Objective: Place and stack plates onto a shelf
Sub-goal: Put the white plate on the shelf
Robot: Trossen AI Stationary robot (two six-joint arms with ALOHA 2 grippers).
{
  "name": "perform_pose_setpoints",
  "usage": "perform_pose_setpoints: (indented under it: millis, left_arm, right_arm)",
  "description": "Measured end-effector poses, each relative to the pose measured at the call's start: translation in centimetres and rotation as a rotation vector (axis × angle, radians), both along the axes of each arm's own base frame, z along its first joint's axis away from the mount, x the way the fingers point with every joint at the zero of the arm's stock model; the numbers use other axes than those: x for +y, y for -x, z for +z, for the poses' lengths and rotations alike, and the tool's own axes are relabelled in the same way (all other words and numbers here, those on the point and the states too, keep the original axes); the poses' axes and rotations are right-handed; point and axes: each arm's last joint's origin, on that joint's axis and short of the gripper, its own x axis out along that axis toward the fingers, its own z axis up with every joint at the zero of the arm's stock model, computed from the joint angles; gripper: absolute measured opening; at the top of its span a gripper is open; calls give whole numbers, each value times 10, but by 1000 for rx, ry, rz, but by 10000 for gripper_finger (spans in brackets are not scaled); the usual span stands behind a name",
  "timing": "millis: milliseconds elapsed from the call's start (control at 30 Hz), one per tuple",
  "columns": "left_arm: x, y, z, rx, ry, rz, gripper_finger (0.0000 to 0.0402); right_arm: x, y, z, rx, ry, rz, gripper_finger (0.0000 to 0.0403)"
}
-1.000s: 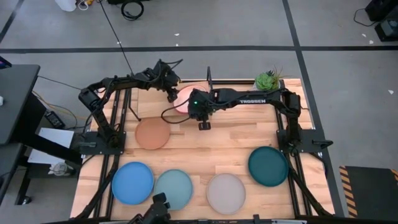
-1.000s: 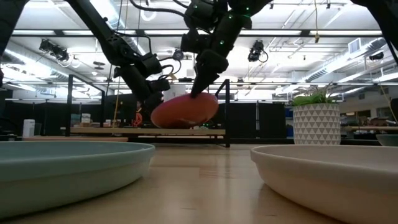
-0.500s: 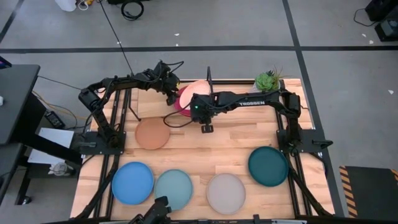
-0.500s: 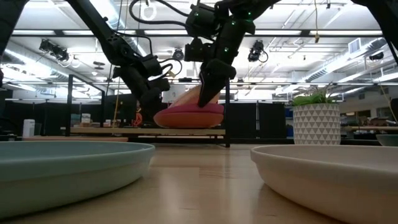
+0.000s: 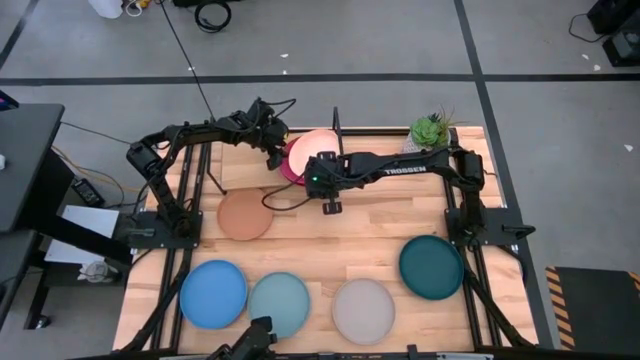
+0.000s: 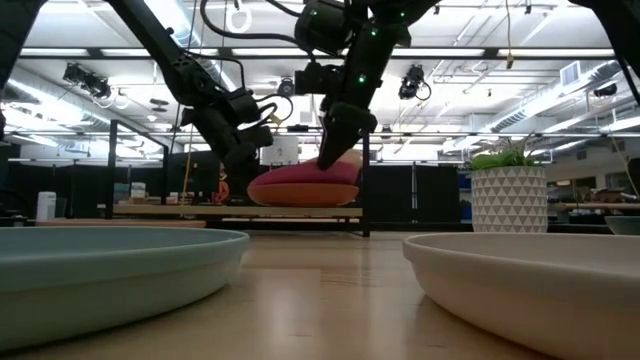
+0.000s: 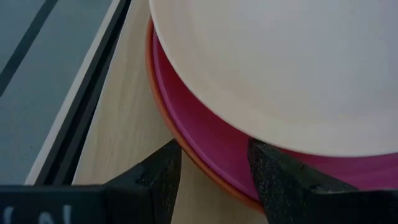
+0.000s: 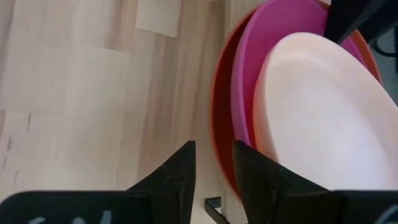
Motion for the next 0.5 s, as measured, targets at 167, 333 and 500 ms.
perform_pose_setpoints:
  millis: [167,333,500]
  left_arm:
    - [-1,0,0,-4,7,-10,192]
    - [-1,-1,0,-6,8,-15,192]
    - [-2,-2,0,-4,7,-18,192]
  right_arm:
    - [9,2,10,-26,-11,18,113]
    - [16,4,10,7,27,13,113]
    - [15,5,3,34,-41,17,113]
